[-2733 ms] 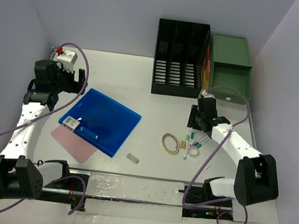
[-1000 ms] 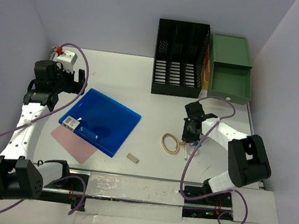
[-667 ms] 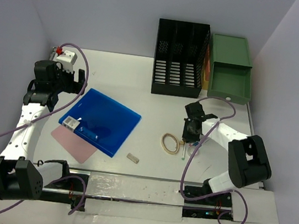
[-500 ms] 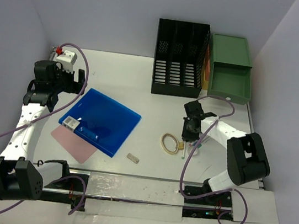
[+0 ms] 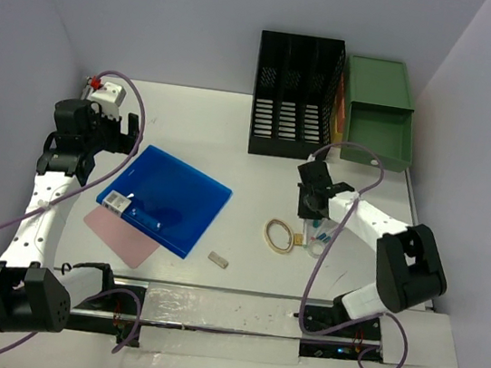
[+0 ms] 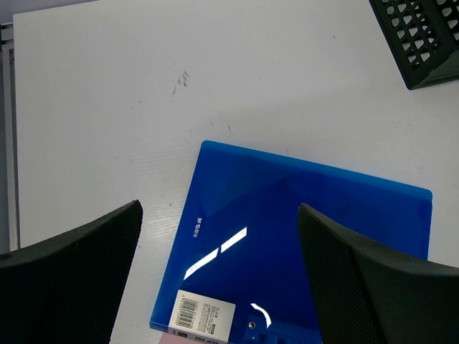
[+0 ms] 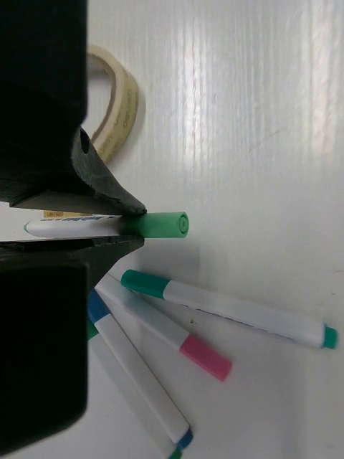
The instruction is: Organize the desk
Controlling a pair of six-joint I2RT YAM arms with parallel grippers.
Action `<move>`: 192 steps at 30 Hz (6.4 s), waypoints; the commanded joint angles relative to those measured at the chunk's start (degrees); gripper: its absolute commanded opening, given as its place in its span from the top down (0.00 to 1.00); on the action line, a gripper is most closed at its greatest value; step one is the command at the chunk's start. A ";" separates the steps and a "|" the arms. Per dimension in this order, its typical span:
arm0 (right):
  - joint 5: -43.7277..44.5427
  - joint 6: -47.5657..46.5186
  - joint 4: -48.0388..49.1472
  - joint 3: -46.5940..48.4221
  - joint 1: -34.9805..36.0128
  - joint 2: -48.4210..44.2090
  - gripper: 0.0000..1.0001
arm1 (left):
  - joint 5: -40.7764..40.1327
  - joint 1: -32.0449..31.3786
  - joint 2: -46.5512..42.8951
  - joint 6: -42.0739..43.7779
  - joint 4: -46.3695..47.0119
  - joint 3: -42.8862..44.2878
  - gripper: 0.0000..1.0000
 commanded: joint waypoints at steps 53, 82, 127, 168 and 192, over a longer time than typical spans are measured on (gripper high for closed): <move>-4.91 30.39 21.03 24.27 -36.80 -0.35 0.55 | -0.79 0.19 4.29 4.98 -0.53 -5.25 0.07; -16.76 16.34 16.24 9.18 -40.48 -14.04 0.39 | -0.10 0.19 3.25 4.37 -1.34 -5.07 0.06; -23.53 16.37 29.69 17.41 -44.57 2.14 0.43 | -2.21 0.19 6.85 4.48 -0.26 -4.97 0.07; 2.53 0.26 -5.18 14.41 -9.26 10.77 0.33 | -1.32 0.19 1.63 5.08 -1.43 -6.04 0.06; -5.14 -7.99 -1.92 14.39 -8.59 18.62 0.85 | -25.96 0.19 0.11 8.95 6.79 -21.45 0.08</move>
